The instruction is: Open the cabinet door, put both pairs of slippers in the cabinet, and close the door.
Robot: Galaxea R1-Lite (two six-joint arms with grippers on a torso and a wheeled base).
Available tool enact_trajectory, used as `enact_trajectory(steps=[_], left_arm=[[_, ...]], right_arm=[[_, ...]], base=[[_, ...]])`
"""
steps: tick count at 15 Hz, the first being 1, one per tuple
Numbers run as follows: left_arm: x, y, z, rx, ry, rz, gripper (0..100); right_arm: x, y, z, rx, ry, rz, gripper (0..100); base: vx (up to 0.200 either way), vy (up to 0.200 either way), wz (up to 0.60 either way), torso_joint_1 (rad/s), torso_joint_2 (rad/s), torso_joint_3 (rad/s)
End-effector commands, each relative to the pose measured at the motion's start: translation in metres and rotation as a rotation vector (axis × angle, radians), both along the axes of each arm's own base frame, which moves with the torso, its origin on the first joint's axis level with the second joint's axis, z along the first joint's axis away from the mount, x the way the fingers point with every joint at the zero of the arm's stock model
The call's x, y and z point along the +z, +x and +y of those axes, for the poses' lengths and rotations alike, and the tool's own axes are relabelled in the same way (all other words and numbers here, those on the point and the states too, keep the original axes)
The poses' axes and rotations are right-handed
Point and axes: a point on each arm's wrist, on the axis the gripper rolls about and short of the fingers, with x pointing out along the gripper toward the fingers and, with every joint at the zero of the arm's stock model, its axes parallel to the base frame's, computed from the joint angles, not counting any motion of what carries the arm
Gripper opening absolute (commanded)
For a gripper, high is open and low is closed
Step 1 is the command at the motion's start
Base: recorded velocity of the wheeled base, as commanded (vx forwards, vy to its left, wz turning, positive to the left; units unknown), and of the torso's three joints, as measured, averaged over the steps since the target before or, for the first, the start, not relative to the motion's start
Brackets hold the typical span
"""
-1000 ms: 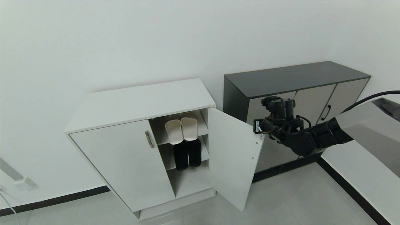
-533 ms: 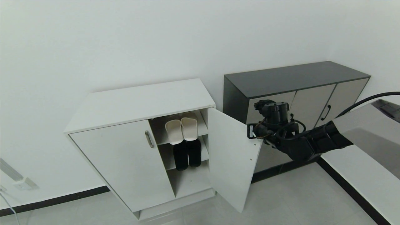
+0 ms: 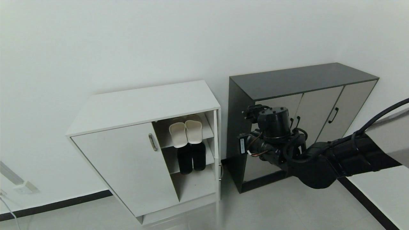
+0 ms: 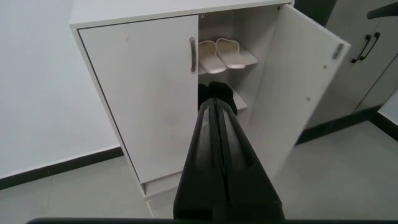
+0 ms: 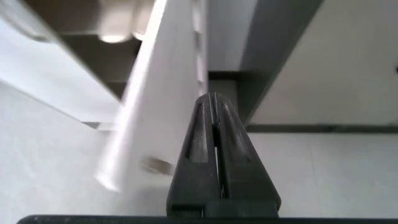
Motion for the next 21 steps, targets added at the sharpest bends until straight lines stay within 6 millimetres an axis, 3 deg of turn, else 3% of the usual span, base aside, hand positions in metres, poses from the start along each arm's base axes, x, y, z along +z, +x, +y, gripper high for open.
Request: enact_trajectory(steps=[1,6,15,21], left_arm=[[0.0,0.0,0.0,0.0,0.0,0.001,0],[0.0,0.0,0.0,0.0,0.0,0.001,0],[0.0,0.0,0.0,0.0,-0.002,0.001,0],[0.0,0.0,0.0,0.0,0.0,0.001,0]], right_arm=[[0.012,-0.014,-0.006,0.01,0.008,-0.015,0],[-0.002,-0.03,-0.003,0.043,-0.017,0.017,0],[-0.022,-0.04,-0.007,0.095,-0.019,0.045,0],[-0.05,-0.048,-0.015,0.187,-0.019,0.048,0]], base=[[0.0,0.0,0.0,0.0,0.0,0.0],[0.0,0.0,0.0,0.0,0.0,0.0],[0.0,0.0,0.6,0.0,0.0,0.003],[0.0,0.0,0.0,0.0,0.0,0.0]])
